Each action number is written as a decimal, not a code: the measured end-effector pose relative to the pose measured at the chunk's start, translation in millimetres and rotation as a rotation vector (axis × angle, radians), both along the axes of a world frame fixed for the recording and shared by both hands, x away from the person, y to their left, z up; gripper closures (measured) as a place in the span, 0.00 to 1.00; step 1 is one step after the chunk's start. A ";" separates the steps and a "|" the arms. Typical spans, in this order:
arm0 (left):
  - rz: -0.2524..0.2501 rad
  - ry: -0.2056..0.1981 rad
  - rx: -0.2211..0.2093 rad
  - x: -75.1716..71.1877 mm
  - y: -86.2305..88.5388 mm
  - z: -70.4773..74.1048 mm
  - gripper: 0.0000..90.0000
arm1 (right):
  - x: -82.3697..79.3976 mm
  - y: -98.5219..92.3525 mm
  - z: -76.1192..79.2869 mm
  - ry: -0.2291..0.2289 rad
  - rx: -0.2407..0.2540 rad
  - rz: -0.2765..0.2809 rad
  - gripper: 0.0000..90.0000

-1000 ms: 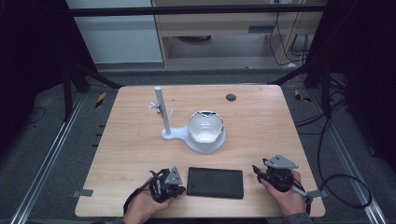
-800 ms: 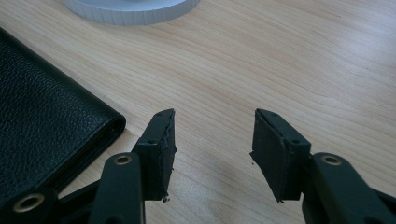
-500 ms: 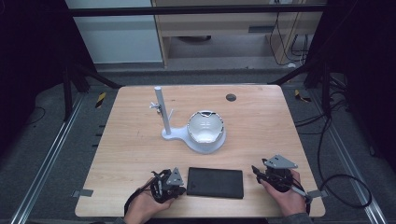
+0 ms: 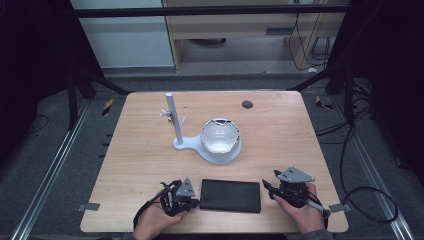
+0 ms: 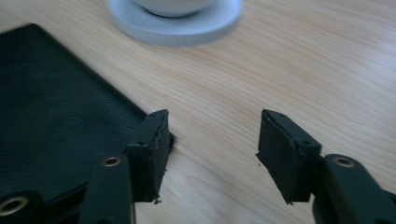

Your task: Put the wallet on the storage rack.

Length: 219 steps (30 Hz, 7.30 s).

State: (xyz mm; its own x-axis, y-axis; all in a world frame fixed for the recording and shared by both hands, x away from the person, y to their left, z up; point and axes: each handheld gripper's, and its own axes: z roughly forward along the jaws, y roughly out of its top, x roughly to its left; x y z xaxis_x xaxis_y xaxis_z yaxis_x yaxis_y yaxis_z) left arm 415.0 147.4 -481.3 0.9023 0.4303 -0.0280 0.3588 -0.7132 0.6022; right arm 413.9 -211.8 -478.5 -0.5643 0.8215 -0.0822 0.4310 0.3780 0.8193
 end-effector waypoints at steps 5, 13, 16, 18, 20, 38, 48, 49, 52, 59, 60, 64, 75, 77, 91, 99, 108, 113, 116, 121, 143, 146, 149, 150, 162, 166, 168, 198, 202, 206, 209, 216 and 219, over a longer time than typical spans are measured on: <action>0.020 -0.008 -0.040 1.3 3.3 3.1 0.98 | -7.8 29.3 3.3 0.016 -0.011 0.118 0.37; 0.060 -0.027 -0.092 4.2 0.4 5.2 0.98 | -16.2 59.2 5.0 0.034 -0.009 0.221 0.22; 0.076 -0.021 -0.091 7.5 -3.4 3.6 0.97 | -18.6 67.8 4.4 0.045 -0.010 0.251 0.17; 0.080 -0.015 -0.091 10.8 -6.4 3.1 0.96 | -19.6 72.6 3.8 0.052 -0.014 0.267 0.14; 0.078 -0.010 -0.090 12.0 -7.0 3.3 0.96 | -19.9 74.7 3.6 0.056 -0.017 0.272 0.13; 0.101 0.023 -0.088 29.3 -7.1 5.1 0.90 | -8.1 94.0 3.9 0.084 -0.134 0.279 0.17; 0.100 0.038 -0.088 33.5 -8.4 8.7 0.89 | -3.5 105.5 1.1 0.112 -0.199 0.300 0.17; 0.103 0.037 -0.095 33.5 -8.7 9.9 0.89 | -3.3 106.3 0.8 0.112 -0.200 0.300 0.17; 0.099 0.037 -0.099 34.4 -9.1 12.6 0.89 | -2.7 108.9 1.0 0.108 -0.206 0.302 0.17; 0.091 0.033 -0.103 34.9 -11.9 19.1 0.89 | 0.0 107.4 0.6 0.110 -0.212 0.289 0.21; 0.091 0.029 -0.101 35.4 -13.1 21.1 0.89 | 1.3 106.6 0.3 0.109 -0.211 0.281 0.22; 0.086 0.030 -0.101 36.6 -14.5 22.9 0.89 | 2.4 106.0 0.4 0.106 -0.214 0.276 0.25; 0.083 0.036 -0.098 38.2 -16.0 25.0 0.88 | 3.7 109.0 1.7 0.081 -0.264 0.278 0.38; 0.082 0.033 -0.104 38.6 -16.2 27.3 0.88 | 4.1 109.7 2.9 0.076 -0.265 0.278 0.40; 0.131 -0.028 -0.111 38.6 -12.6 37.5 0.30 | 6.6 109.4 11.3 -0.051 -0.389 0.299 0.90; 0.132 -0.087 -0.121 46.0 -9.4 44.8 0.13 | 9.0 94.8 20.5 -0.088 -0.340 0.293 0.93; 0.088 -0.090 -0.081 57.2 -22.6 59.4 0.12 | 11.9 59.8 31.5 -0.131 -0.154 0.228 0.93; 0.074 -0.094 -0.067 60.1 -28.3 61.8 0.11 | 13.3 52.3 31.9 -0.143 -0.113 0.211 0.94; 0.069 -0.098 -0.069 60.2 -31.3 62.8 0.11 | 13.5 48.2 33.9 -0.156 -0.081 0.201 0.94; 0.065 -0.096 -0.071 62.3 -32.9 62.9 0.11 | 13.6 43.7 37.7 -0.176 -0.043 0.196 0.93; 0.011 0.035 -0.115 91.6 -51.3 61.8 0.25 | 9.2 40.1 46.6 -0.247 0.029 0.218 0.93; 0.008 0.056 -0.128 93.8 -51.7 63.0 0.30 | 8.9 39.7 47.1 -0.254 0.033 0.218 0.93; -0.024 0.070 -0.127 94.5 -53.1 67.2 0.44 | 7.8 38.7 47.7 -0.262 0.041 0.222 0.93; -0.020 0.067 -0.128 93.8 -54.1 72.3 0.55 | 7.2 37.7 47.3 -0.265 0.045 0.227 0.93; -0.051 0.098 -0.111 79.5 -70.4 109.2 0.87 | -0.1 21.0 36.1 -0.216 0.052 0.242 0.90; -0.055 0.099 -0.105 80.6 -76.8 120.0 0.89 | -0.2 15.4 33.2 -0.188 0.076 0.261 0.80; -0.054 0.087 -0.098 81.1 -79.7 126.7 0.90 | 1.0 15.6 29.5 -0.148 0.080 0.264 0.61; 0.020 -0.011 -0.128 94.6 -70.6 198.7 0.90 | 56.0 -13.4 -32.1 0.179 -0.012 -0.165 0.07; 0.037 -0.026 -0.140 102.3 -73.6 211.3 0.90 | 57.1 -12.9 -33.6 0.166 -0.006 -0.171 0.05; 0.044 -0.034 -0.152 105.6 -74.1 217.7 0.90 | 57.6 -12.9 -33.9 0.167 -0.003 -0.171 0.05; 0.061 -0.045 -0.166 108.7 -73.5 224.5 0.90 | 57.5 -12.7 -33.8 0.171 -0.002 -0.173 0.04; 0.100 -0.050 -0.180 117.2 -66.3 228.8 0.90 | 57.7 -13.0 -33.8 0.167 -0.006 -0.171 0.04; 0.125 -0.061 -0.171 121.6 -63.0 226.9 0.90 | 57.7 -13.0 -33.8 0.167 -0.007 -0.171 0.04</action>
